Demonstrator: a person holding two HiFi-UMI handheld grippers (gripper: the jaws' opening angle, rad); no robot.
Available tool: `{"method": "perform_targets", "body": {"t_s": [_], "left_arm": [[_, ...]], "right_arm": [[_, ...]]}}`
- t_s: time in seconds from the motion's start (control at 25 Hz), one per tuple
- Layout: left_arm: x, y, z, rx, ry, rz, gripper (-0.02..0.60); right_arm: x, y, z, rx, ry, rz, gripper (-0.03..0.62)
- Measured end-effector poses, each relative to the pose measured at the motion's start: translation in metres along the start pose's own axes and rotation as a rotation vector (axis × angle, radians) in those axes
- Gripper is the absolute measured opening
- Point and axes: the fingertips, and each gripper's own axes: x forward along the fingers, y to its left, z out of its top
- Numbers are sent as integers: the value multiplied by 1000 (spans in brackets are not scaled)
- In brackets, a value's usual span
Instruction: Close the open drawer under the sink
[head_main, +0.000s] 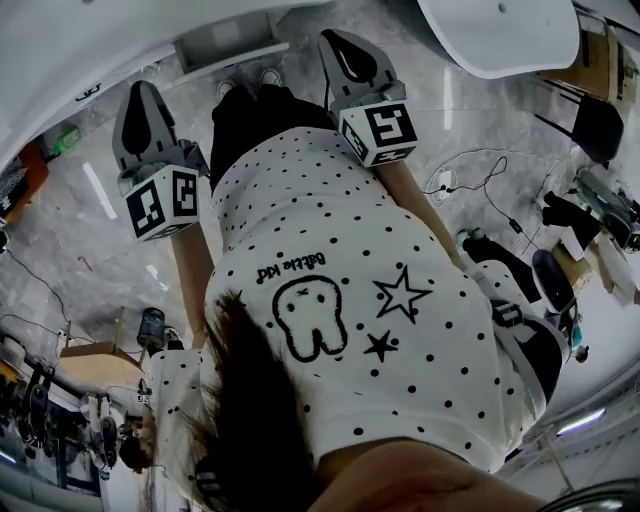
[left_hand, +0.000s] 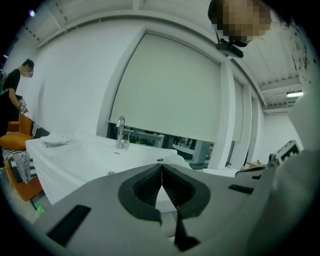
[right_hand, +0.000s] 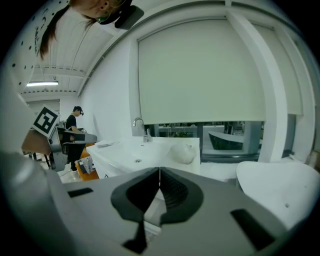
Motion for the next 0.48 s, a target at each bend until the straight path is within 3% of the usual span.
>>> {"method": "perform_targets", "body": {"t_s": [0.48], "left_arm": [[-3,0,-2,11,24,7,6]], "right_arm": [[1,0,0,6,-7,-2,15]]}}
